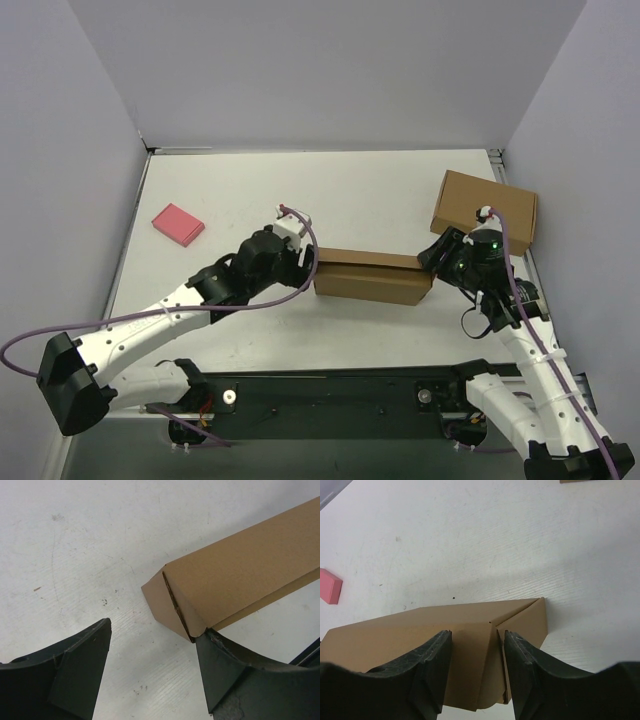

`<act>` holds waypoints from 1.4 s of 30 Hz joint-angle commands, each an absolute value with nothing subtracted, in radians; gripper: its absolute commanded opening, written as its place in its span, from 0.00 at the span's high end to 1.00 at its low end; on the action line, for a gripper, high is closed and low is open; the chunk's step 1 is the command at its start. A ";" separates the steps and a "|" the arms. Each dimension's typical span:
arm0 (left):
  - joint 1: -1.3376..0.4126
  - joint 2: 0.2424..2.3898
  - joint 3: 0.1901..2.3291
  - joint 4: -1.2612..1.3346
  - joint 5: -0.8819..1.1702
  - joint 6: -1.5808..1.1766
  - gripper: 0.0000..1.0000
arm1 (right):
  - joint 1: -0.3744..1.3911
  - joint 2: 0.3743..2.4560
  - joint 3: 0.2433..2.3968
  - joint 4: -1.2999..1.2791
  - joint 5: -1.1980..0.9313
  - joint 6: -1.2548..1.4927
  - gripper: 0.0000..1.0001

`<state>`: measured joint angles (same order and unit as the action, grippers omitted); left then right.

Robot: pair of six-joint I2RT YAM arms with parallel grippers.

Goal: Fold the paper box

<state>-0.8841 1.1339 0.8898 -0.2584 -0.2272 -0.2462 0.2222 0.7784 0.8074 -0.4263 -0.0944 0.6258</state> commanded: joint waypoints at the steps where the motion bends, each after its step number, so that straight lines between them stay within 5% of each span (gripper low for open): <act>1: -0.833 1.114 0.899 -0.242 -0.106 -0.275 0.22 | 0.216 0.773 0.779 -0.390 -0.063 0.653 0.55; 25: -0.715 1.091 0.989 -0.190 0.195 -0.317 0.16 | 0.227 0.749 0.640 -0.282 0.072 0.660 0.61; 42: -0.601 1.124 0.933 0.012 0.307 -0.641 0.16 | 0.267 0.695 0.577 -0.291 0.133 0.667 0.67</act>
